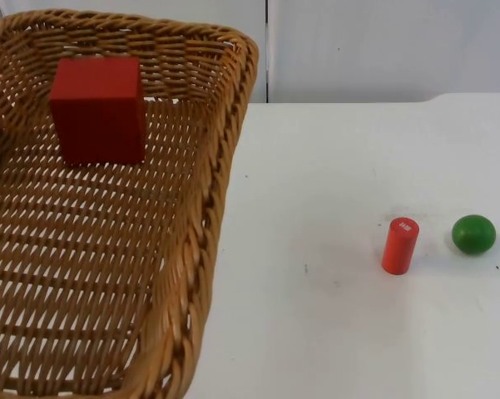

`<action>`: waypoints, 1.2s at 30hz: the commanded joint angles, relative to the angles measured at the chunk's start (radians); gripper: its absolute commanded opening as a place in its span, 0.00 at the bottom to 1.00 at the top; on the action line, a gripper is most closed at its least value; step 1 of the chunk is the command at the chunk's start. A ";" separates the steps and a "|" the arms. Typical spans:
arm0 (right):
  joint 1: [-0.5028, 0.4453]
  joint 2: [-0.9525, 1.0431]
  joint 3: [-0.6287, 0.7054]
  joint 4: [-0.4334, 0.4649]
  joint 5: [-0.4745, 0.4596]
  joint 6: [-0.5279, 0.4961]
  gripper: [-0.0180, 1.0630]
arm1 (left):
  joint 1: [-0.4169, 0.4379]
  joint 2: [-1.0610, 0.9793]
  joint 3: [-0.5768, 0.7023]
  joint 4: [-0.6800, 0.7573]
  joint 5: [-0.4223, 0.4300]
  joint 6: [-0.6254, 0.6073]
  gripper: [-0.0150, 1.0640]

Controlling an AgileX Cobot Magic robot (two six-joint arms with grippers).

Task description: Pick up the basket with the left hand and place the object to the left of the red cylinder into the basket with the right hand.

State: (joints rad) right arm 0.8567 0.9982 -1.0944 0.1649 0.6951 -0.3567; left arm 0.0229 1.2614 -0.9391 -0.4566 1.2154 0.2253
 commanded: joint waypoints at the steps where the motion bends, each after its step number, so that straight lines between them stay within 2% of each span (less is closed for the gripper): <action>1: 0.000 -0.009 -0.001 -0.007 0.011 -0.002 0.80 | -0.002 -0.004 -0.001 -0.028 -0.023 0.017 0.01; 3: 0.000 -0.009 -0.001 -0.007 0.011 -0.002 0.80 | -0.002 -0.004 -0.001 -0.028 -0.037 0.022 0.01; 6: 0.000 -0.009 -0.001 -0.007 0.013 -0.002 0.80 | -0.002 -0.004 -0.001 -0.028 -0.121 0.024 0.01; 10: 0.000 -0.009 -0.001 -0.007 0.024 -0.002 0.80 | -0.002 0.006 -0.001 -0.039 -0.176 0.024 0.01; 19: 0.000 -0.009 -0.001 -0.014 0.026 -0.002 0.80 | -0.002 0.123 -0.001 -0.082 -0.228 0.075 0.01; 25: 0.000 -0.009 -0.001 -0.031 0.058 -0.002 0.80 | -0.002 0.220 -0.001 -0.156 -0.257 0.172 0.01; 36: 0.000 -0.009 -0.001 -0.031 0.055 -0.002 0.80 | -0.002 0.420 -0.003 -0.235 -0.382 0.291 0.01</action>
State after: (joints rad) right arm 0.8567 0.9982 -1.0944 0.1387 0.7554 -0.3567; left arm 0.0229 1.6611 -0.9387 -0.6293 0.8573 0.4865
